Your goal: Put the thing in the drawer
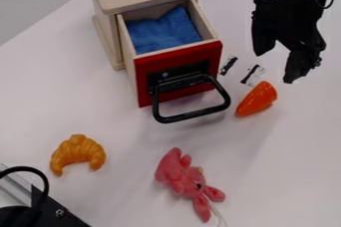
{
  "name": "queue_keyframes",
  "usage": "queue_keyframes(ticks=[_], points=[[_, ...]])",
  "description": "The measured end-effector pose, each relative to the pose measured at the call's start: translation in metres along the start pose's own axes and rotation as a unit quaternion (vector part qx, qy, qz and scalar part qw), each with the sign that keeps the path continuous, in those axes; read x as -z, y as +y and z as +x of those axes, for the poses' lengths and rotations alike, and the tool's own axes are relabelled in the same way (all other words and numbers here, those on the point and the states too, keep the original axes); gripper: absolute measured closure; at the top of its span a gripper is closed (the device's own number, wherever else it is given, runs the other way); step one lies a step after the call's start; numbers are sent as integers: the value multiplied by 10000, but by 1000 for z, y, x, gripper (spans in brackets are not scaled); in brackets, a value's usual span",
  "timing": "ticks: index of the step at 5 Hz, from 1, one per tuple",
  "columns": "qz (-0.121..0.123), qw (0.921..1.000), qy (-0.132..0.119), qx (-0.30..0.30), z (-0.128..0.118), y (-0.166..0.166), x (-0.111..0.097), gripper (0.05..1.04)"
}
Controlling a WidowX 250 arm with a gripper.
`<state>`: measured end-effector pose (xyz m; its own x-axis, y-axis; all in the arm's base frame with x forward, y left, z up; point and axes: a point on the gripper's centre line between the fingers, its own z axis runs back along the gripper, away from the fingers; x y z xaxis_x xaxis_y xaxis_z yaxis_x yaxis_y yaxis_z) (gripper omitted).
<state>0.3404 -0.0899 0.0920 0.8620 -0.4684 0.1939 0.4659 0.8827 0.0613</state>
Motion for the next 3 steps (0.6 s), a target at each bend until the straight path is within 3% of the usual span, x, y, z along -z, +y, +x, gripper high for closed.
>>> queue_keyframes(ticks=[2,3], points=[[-70,9995,289,-97,-18,-10,16,84],[-16,9990,209,-401,-31,-20,7,84]])
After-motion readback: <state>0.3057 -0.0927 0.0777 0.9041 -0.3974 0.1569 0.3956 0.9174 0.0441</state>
